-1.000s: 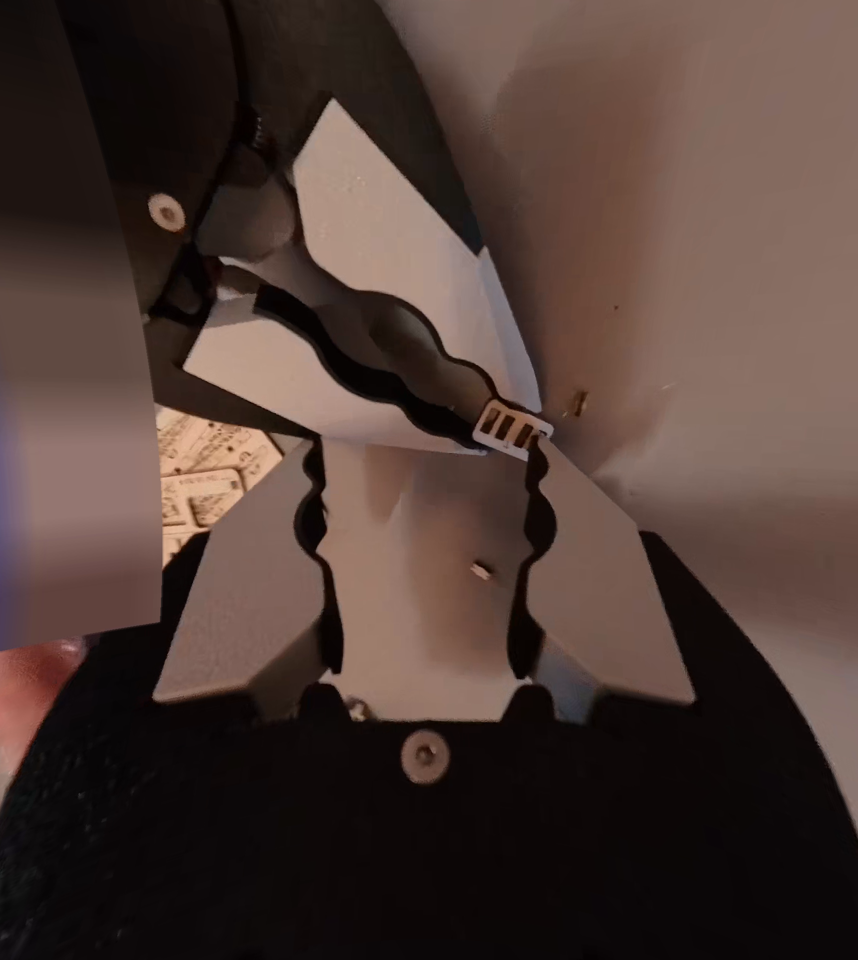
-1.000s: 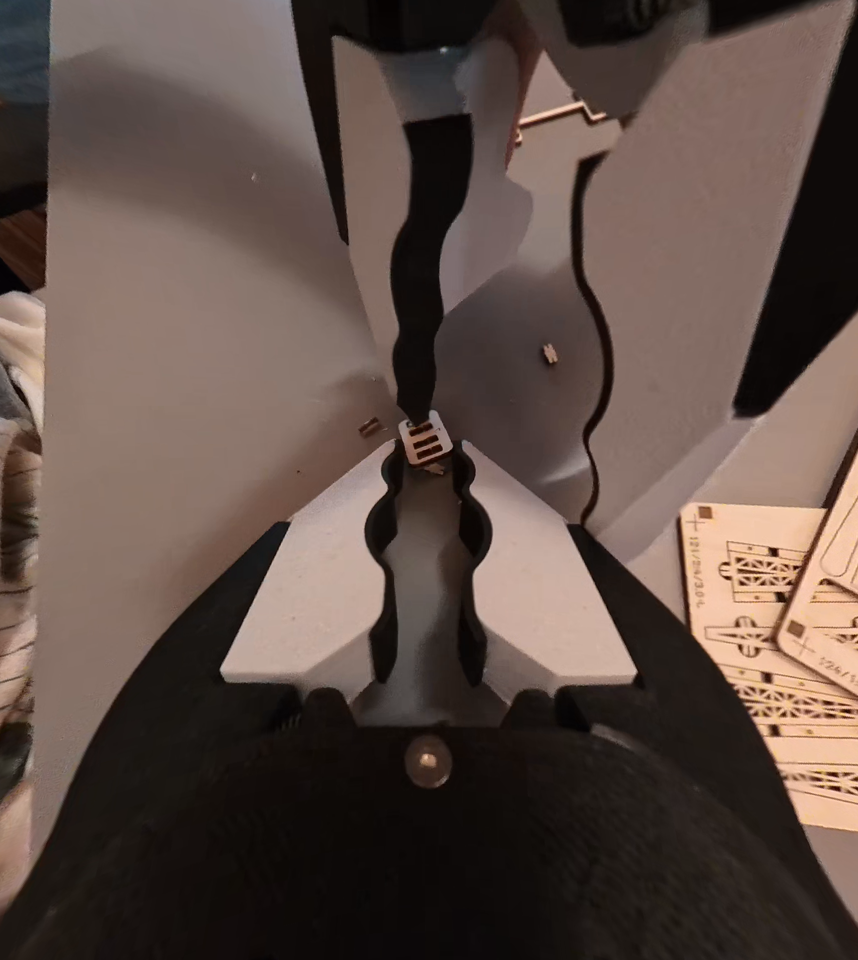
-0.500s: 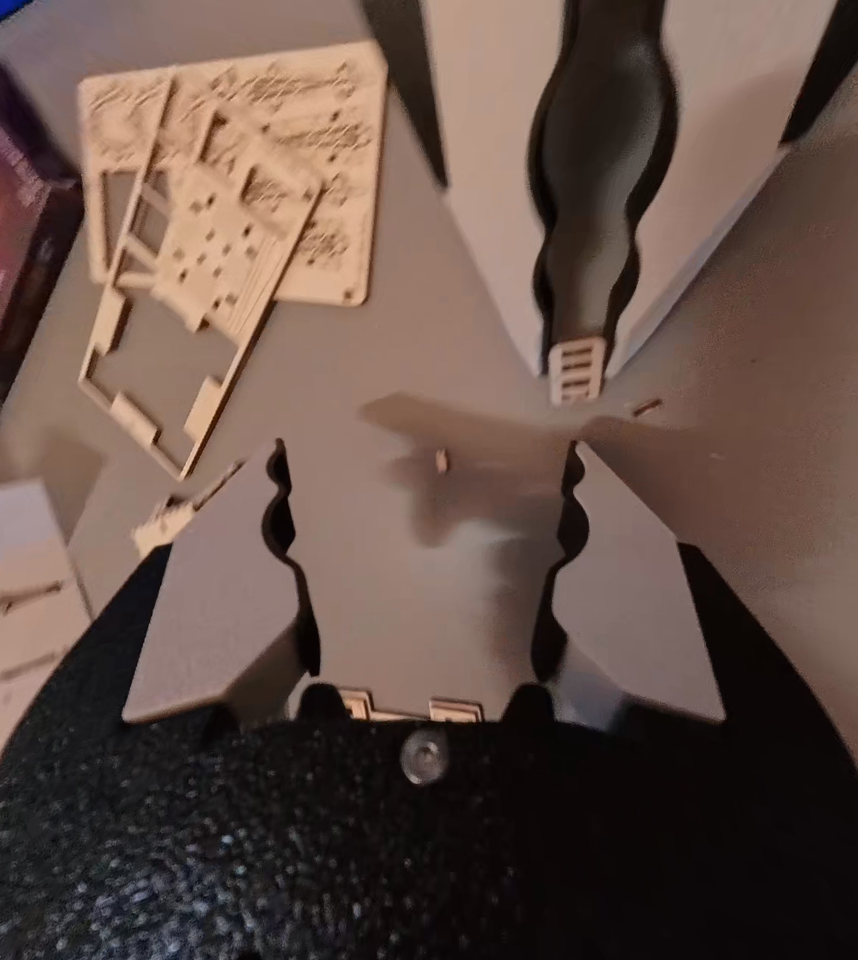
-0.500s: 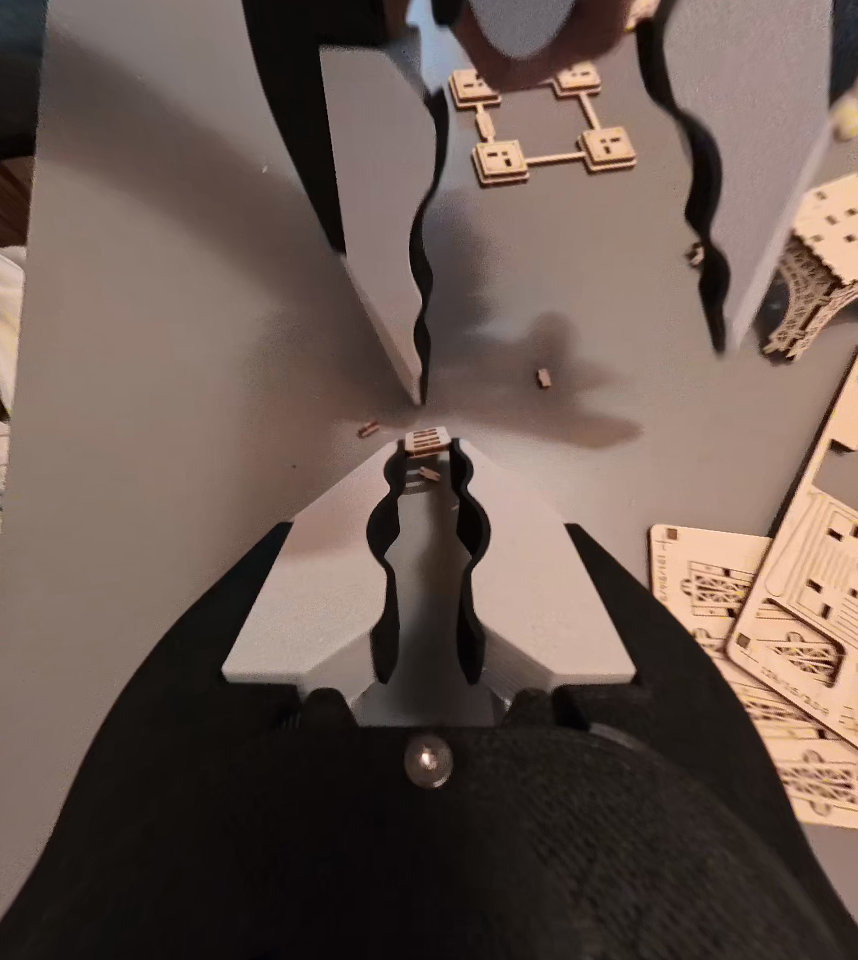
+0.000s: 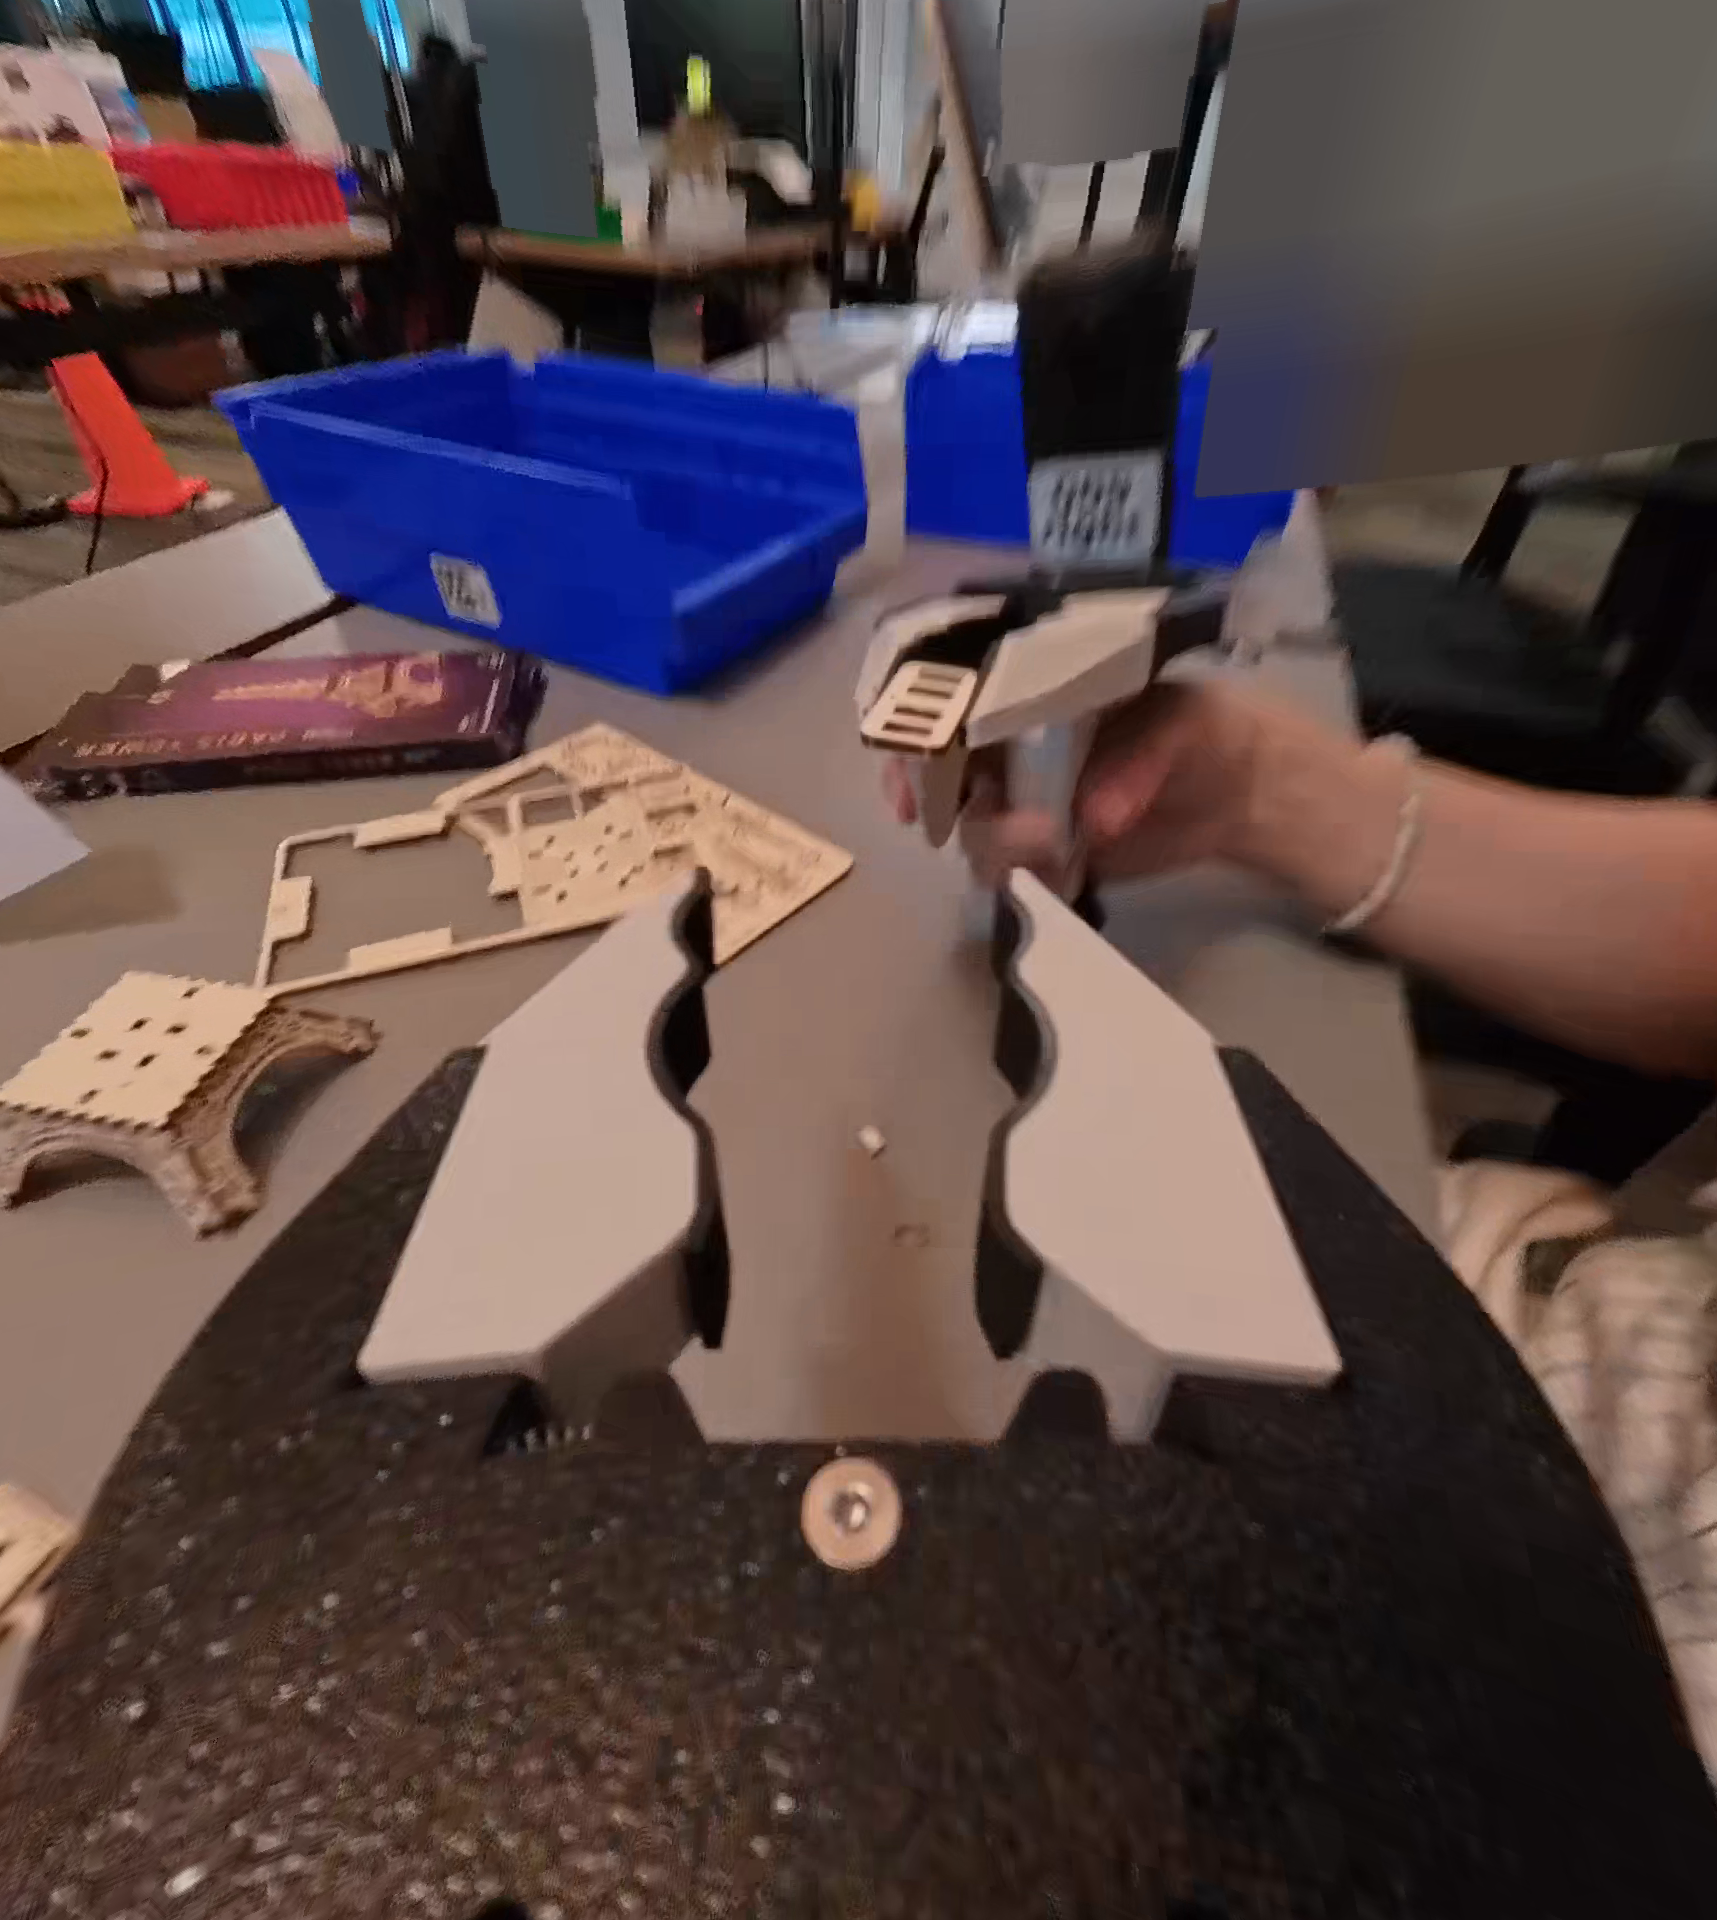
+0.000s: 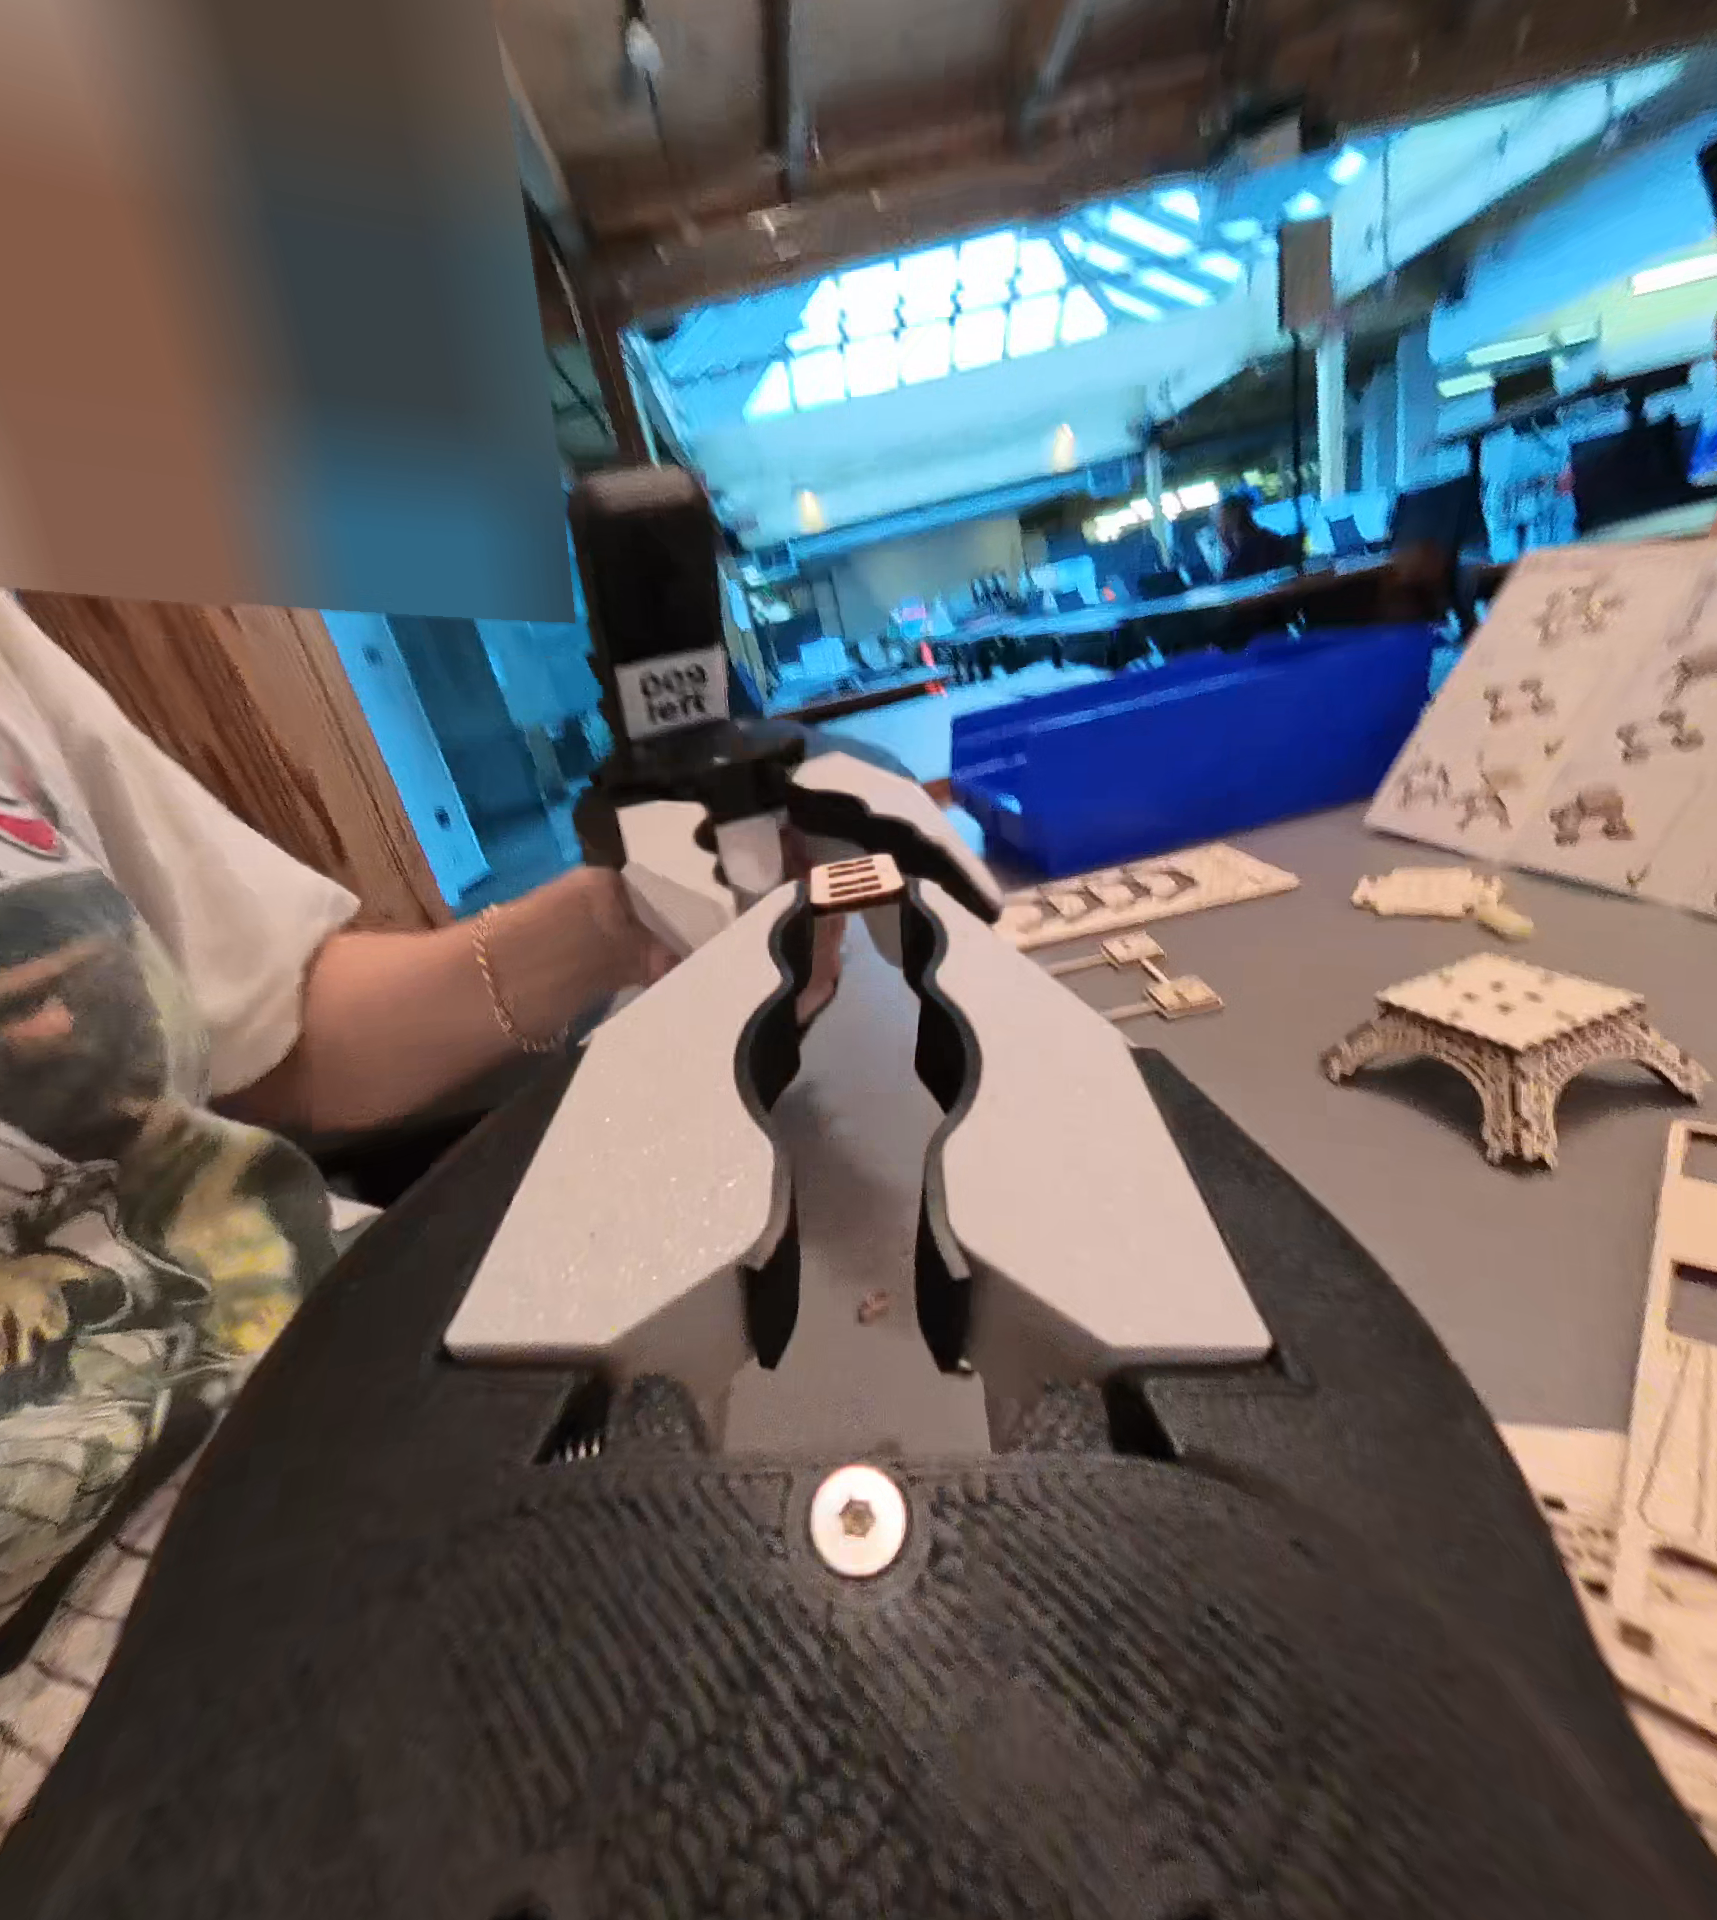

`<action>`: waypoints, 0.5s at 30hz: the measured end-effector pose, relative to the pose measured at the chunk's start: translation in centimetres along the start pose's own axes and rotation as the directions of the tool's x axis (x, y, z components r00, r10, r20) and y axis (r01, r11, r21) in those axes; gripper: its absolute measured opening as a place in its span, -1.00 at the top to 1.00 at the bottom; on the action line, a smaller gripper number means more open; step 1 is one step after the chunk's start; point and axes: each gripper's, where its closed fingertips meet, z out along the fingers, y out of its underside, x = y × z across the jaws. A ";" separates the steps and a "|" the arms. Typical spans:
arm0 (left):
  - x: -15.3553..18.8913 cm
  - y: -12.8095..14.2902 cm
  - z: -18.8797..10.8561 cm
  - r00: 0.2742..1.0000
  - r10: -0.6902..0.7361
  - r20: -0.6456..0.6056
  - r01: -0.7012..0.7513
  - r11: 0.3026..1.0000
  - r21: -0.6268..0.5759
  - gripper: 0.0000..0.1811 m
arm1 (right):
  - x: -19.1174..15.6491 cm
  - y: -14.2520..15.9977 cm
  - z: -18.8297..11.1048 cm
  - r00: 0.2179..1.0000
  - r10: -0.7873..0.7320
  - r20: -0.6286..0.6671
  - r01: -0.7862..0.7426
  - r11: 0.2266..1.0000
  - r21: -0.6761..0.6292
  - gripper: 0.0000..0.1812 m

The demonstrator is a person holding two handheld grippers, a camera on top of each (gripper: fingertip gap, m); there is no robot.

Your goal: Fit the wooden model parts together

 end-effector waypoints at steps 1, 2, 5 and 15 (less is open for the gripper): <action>0.4 -0.9 -0.3 0.999 -0.039 -0.024 0.041 0.997 0.071 0.50 | -0.3 -0.4 0.0 1.000 -0.002 0.022 0.002 1.000 0.030 0.83; 0.7 -1.7 -0.5 0.997 -0.066 -0.045 0.072 0.989 0.130 0.57 | -0.2 -0.6 0.0 1.000 -0.014 0.010 0.014 0.999 0.051 0.83; 1.3 -1.8 -0.3 0.994 -0.085 -0.070 0.095 0.982 0.163 0.60 | -1.0 -1.0 0.5 0.996 -0.086 0.024 0.084 0.993 0.087 0.84; 2.0 -3.0 -0.7 0.997 -0.040 -0.064 0.057 0.954 0.294 0.90 | -2.1 -0.9 1.4 0.988 -0.142 0.054 0.135 0.985 0.105 0.84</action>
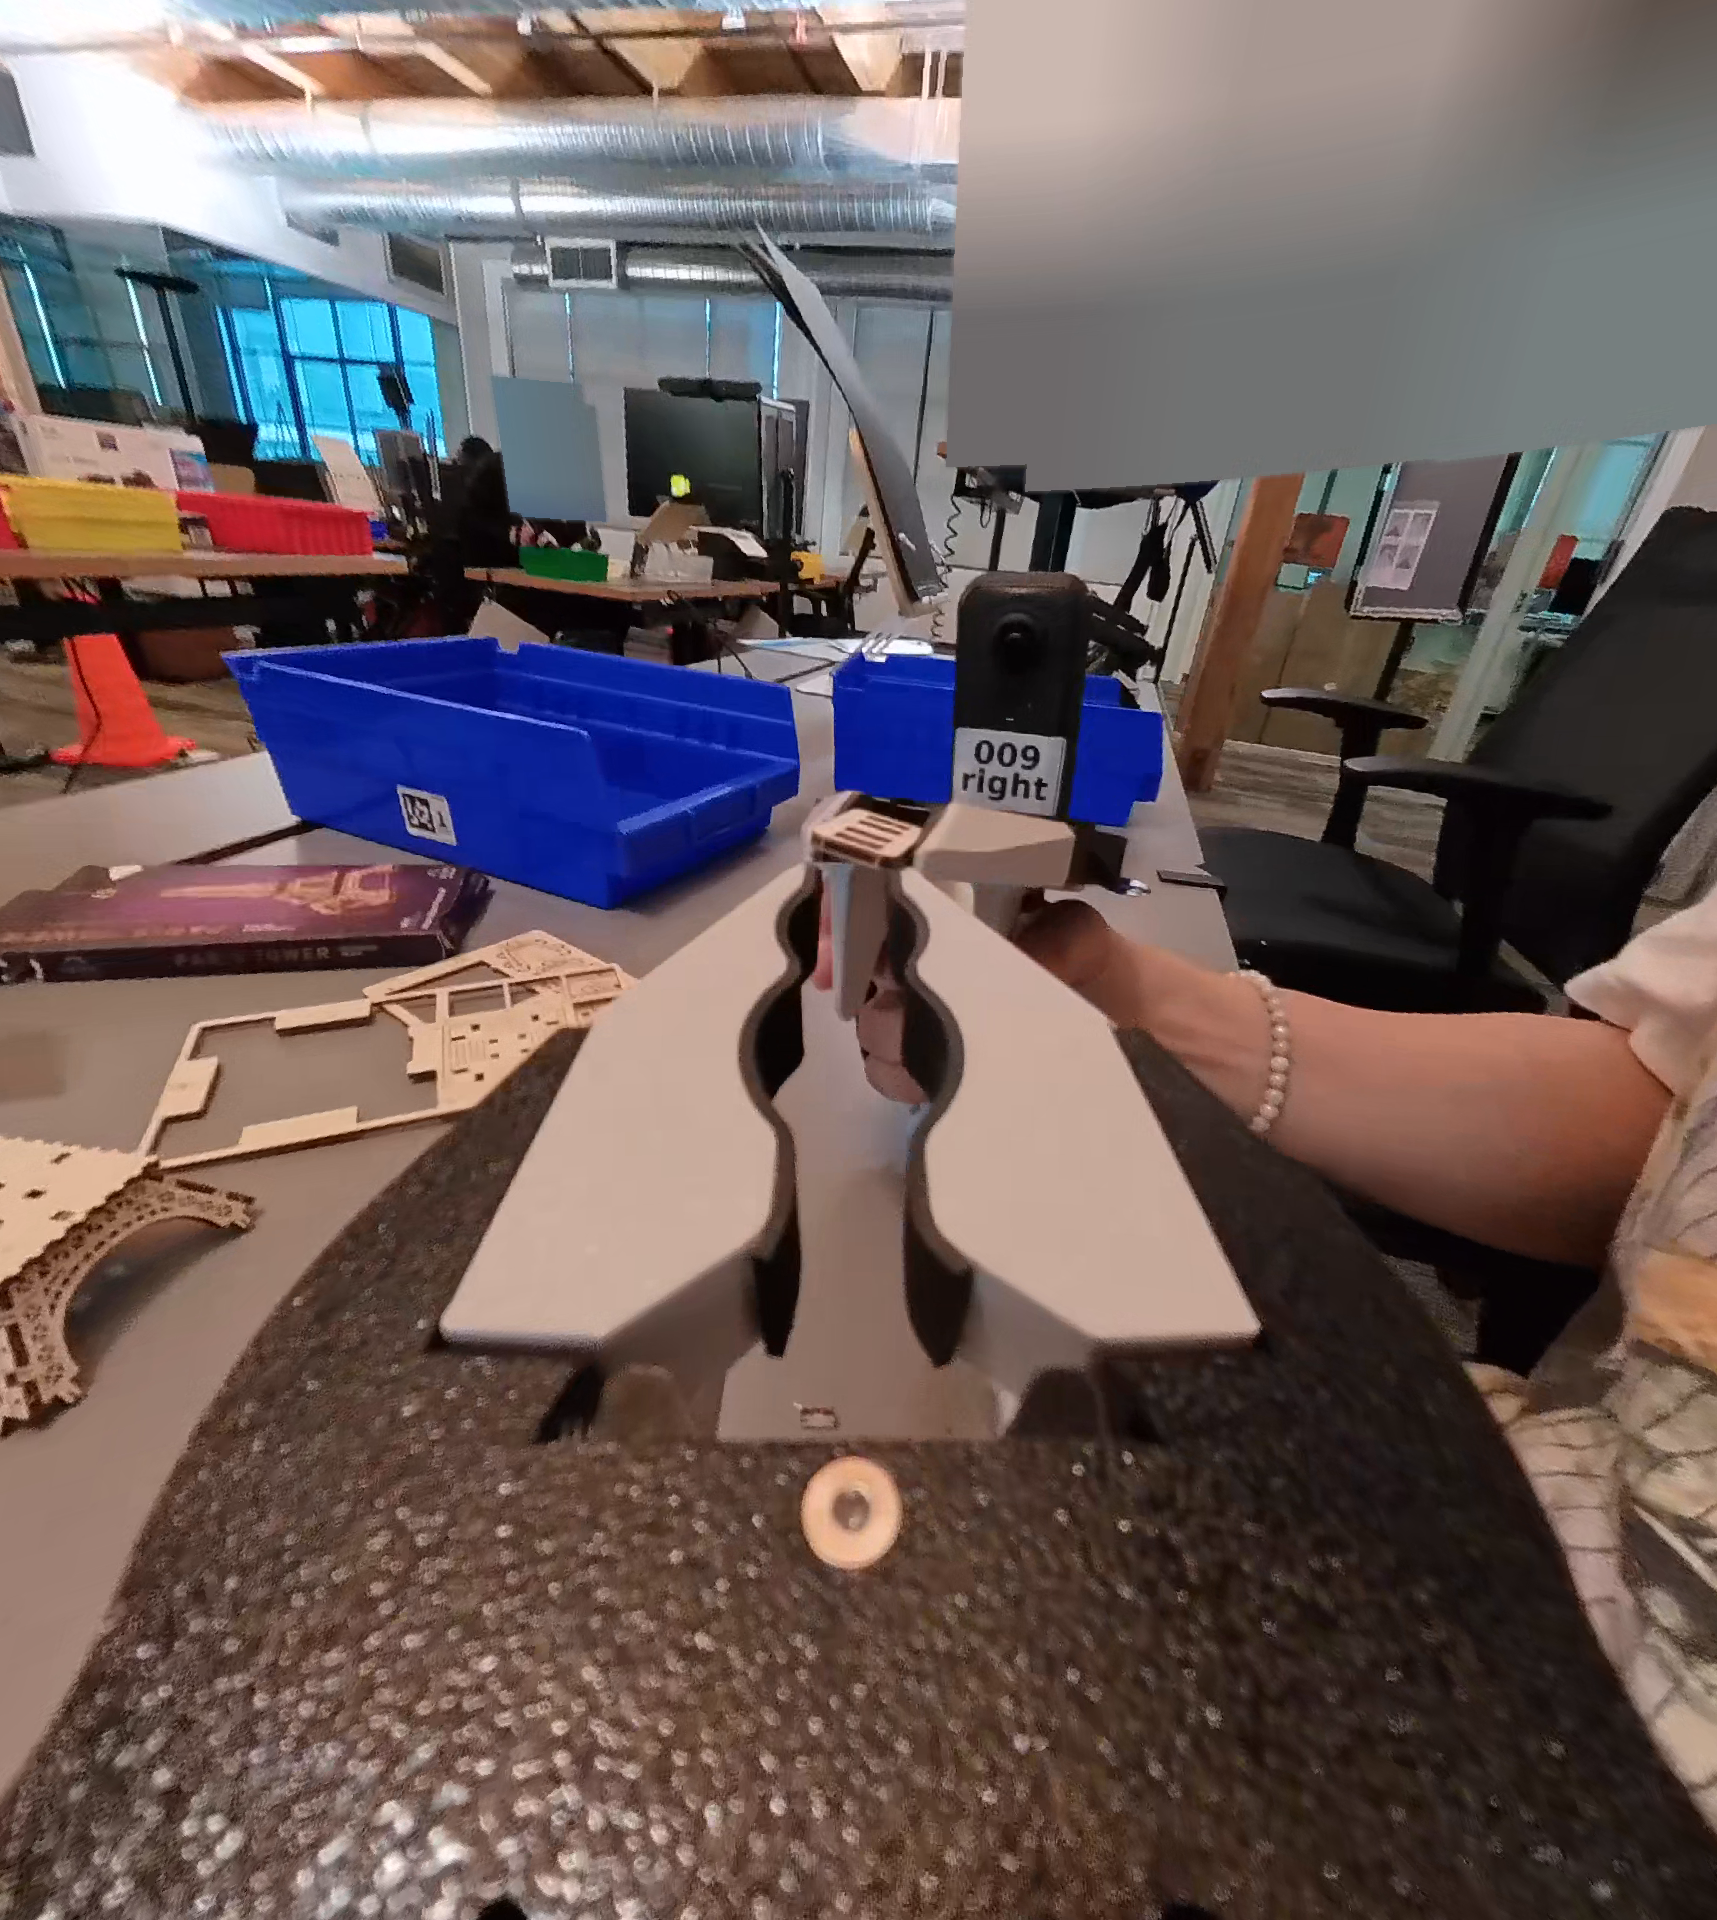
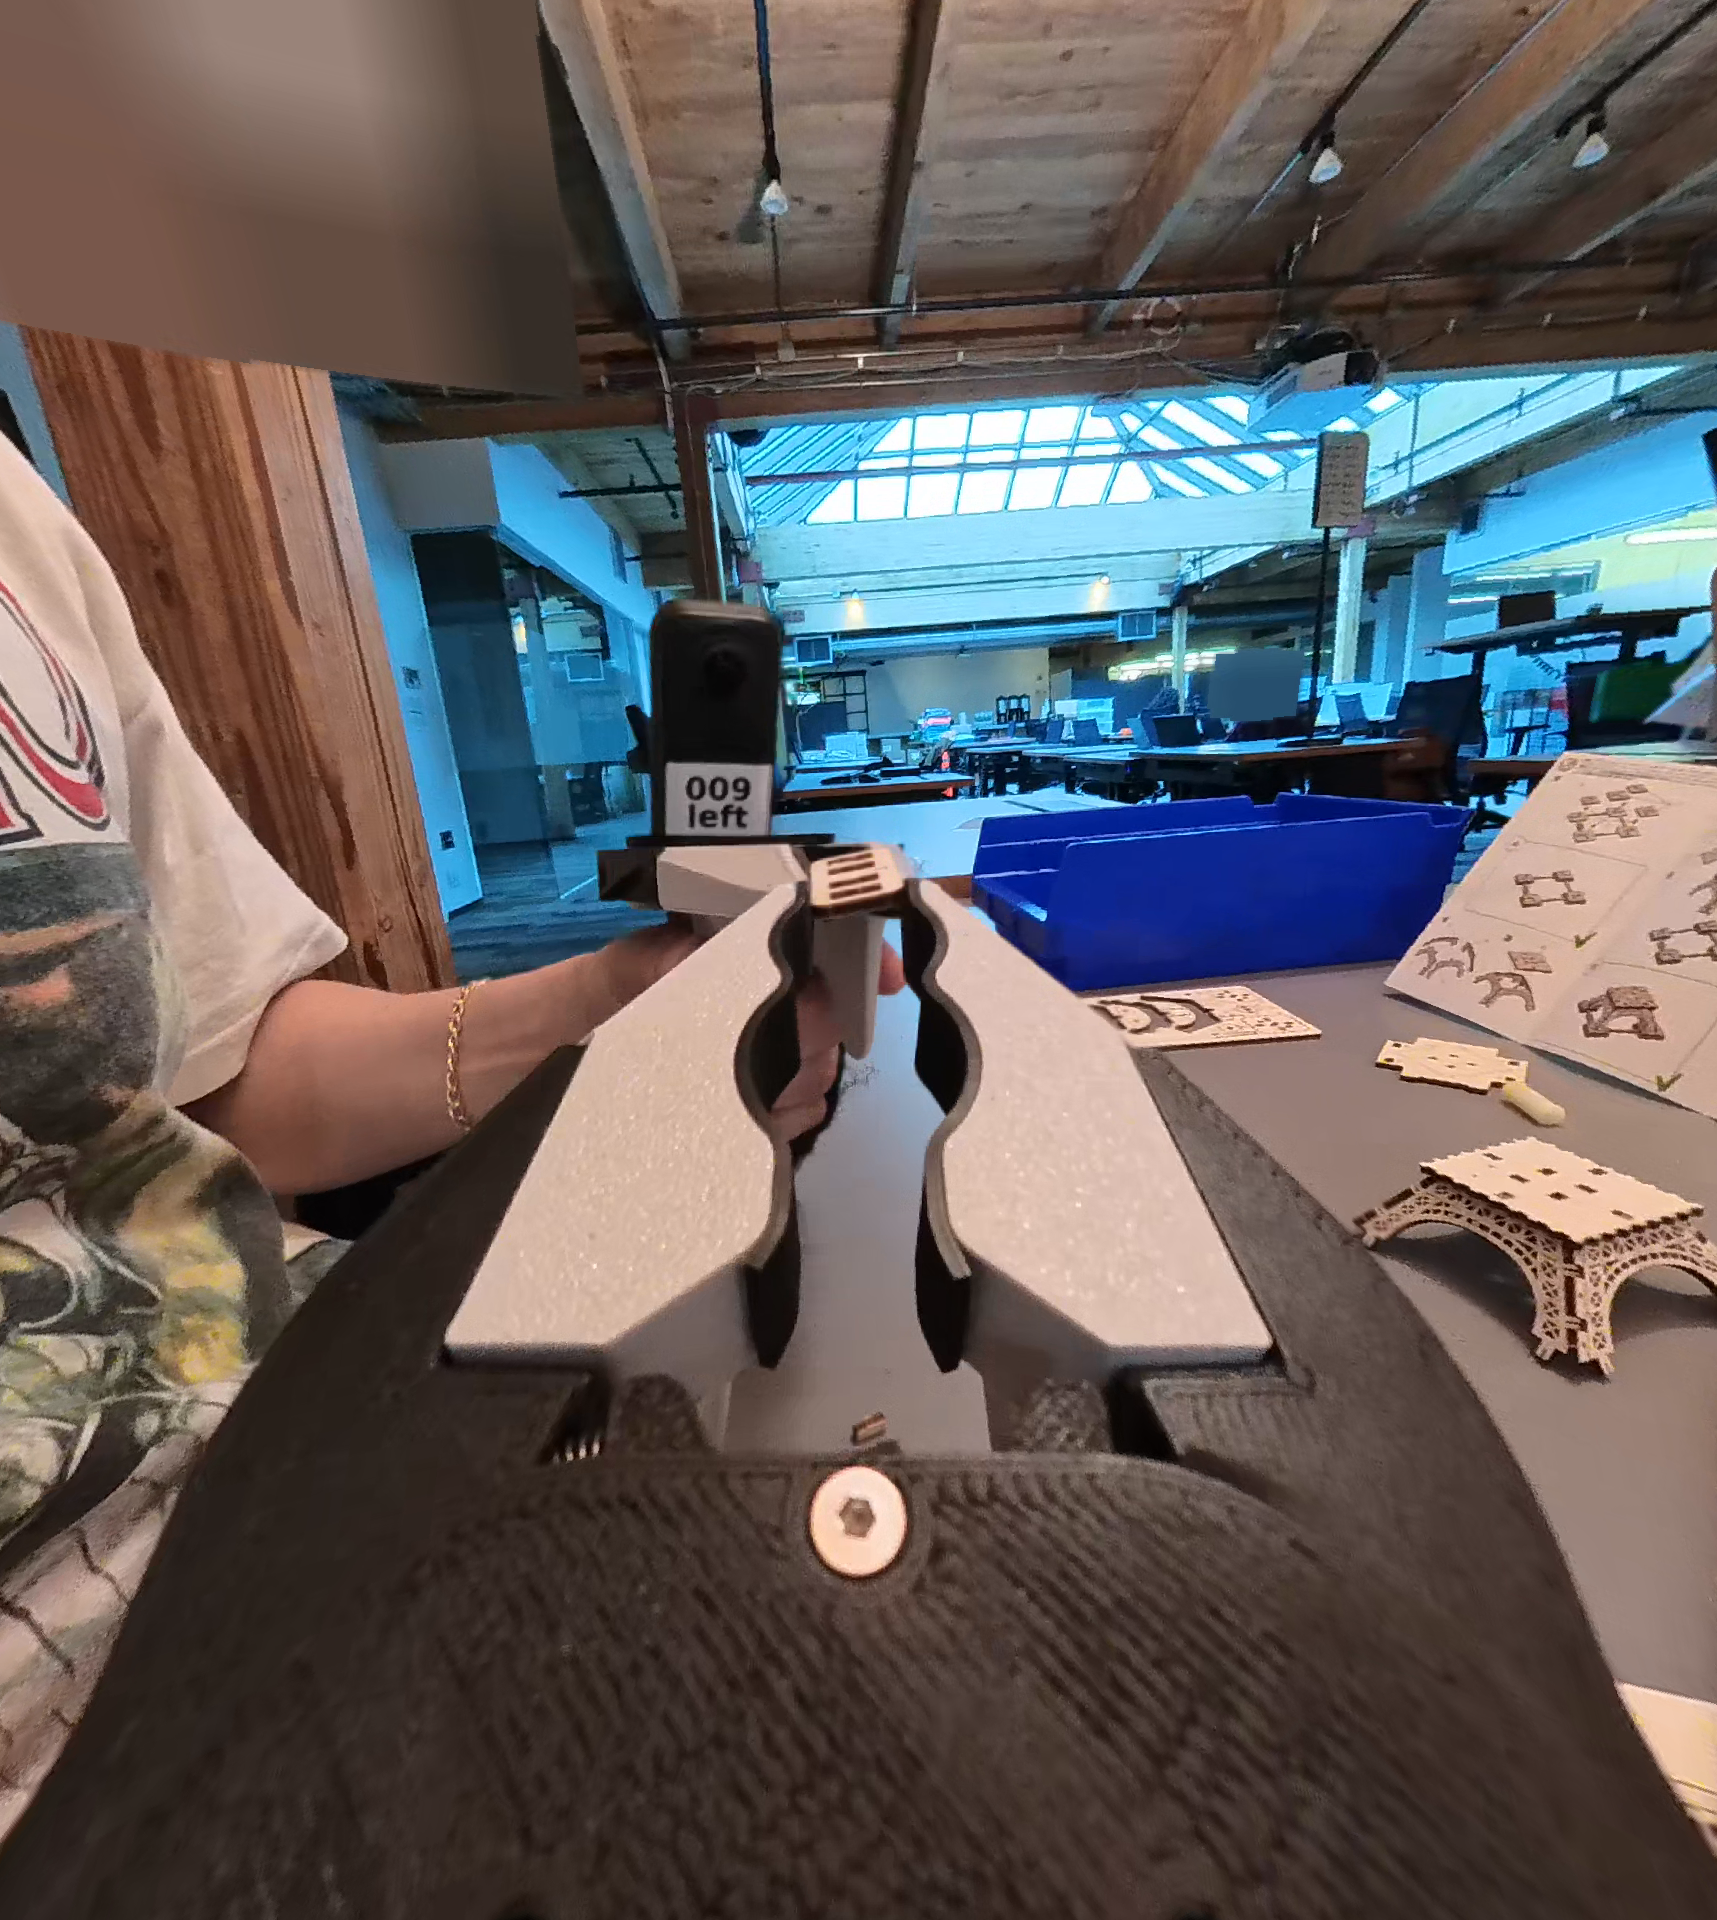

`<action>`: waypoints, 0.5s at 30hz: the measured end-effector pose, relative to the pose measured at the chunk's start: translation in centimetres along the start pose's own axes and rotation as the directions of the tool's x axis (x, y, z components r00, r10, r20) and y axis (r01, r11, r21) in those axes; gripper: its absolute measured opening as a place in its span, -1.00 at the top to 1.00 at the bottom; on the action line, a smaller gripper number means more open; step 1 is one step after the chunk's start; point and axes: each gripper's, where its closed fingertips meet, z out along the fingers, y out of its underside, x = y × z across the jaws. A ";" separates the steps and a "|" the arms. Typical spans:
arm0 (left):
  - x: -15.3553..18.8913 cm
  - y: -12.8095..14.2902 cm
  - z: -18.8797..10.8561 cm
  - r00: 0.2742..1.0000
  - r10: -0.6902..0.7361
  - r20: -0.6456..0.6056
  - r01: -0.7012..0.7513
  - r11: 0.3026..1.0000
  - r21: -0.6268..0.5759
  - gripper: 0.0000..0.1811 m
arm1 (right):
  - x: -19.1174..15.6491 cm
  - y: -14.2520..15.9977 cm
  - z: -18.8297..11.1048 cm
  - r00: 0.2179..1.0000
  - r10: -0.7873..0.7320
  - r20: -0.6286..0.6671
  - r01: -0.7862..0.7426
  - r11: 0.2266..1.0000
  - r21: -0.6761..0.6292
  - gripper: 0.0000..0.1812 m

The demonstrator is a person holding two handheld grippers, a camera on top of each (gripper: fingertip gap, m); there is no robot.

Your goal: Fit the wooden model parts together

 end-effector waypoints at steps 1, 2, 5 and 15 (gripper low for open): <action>0.0 -0.1 0.0 1.000 0.015 0.007 -0.015 1.000 0.008 0.89 | 0.0 0.0 0.0 1.000 0.001 -0.001 -0.001 1.000 0.005 0.84; -0.1 -0.1 -0.1 1.000 0.021 0.016 -0.021 1.000 0.009 0.88 | -0.1 0.0 0.0 1.000 0.011 0.007 -0.011 1.000 0.006 0.84; 0.0 -0.3 -0.2 0.999 0.043 0.012 -0.043 0.999 0.016 1.00 | 0.1 0.1 0.0 1.000 0.015 0.001 -0.015 1.000 0.001 0.84; -1.2 -0.8 -1.0 0.996 -0.093 0.002 0.093 0.995 0.027 0.81 | 0.6 0.6 0.0 0.993 -0.102 -0.057 0.098 0.994 -0.055 0.83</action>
